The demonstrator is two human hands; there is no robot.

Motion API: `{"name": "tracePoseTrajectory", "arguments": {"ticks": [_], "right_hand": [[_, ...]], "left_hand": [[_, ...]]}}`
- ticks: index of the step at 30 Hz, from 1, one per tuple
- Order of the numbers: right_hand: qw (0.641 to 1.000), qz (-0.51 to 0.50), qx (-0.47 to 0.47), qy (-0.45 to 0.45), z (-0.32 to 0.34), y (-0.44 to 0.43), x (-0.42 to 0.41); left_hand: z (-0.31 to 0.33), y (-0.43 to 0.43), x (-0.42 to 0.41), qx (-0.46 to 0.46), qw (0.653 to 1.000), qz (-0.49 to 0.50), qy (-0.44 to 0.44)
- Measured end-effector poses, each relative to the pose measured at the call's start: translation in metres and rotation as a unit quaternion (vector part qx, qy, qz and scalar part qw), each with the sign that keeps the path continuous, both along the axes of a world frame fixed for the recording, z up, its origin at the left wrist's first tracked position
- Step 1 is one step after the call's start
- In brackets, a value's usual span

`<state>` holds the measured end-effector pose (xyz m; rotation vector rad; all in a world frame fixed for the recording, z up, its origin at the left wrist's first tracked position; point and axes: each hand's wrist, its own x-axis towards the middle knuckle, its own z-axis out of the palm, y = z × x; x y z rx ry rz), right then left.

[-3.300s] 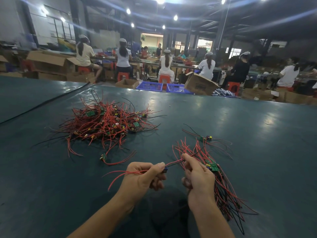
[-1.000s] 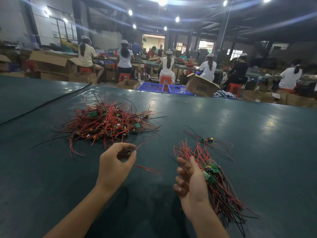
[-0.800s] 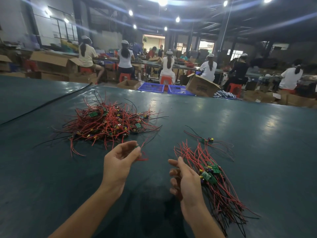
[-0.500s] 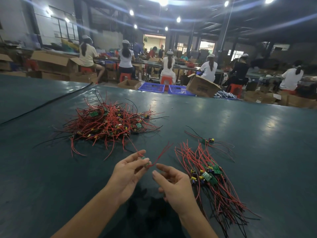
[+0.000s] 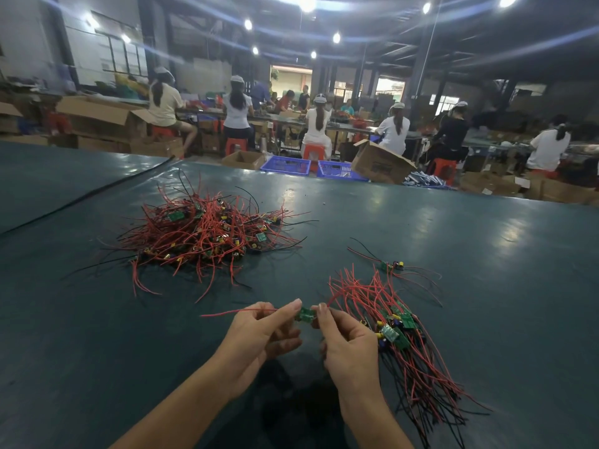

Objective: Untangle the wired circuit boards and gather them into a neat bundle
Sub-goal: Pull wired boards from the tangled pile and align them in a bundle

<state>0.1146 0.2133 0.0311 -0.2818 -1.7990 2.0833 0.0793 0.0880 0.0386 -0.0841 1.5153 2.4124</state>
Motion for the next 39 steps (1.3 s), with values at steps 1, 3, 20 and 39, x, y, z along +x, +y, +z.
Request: {"name": "tracePoseTrajectory", "arguments": {"ticks": [1,3,20,39], "right_hand": [[1.000,-0.002,-0.002,0.004,0.000,0.000,0.000],[1.000,0.007,0.007,0.012,0.001,-0.002,0.000],[0.948,-0.139,-0.284,-0.042,0.010,0.028,-0.015],[0.992,-0.033,-0.100,-0.073,0.003,-0.001,-0.006]], "left_hand": [[0.001,0.000,0.001,-0.025,0.999,-0.022,-0.011],[0.003,0.001,0.004,-0.053,0.996,-0.070,-0.020],[0.007,0.004,0.007,-0.101,0.985,-0.042,0.131],[0.004,0.004,0.008,-0.105,0.978,-0.040,0.174]]}}
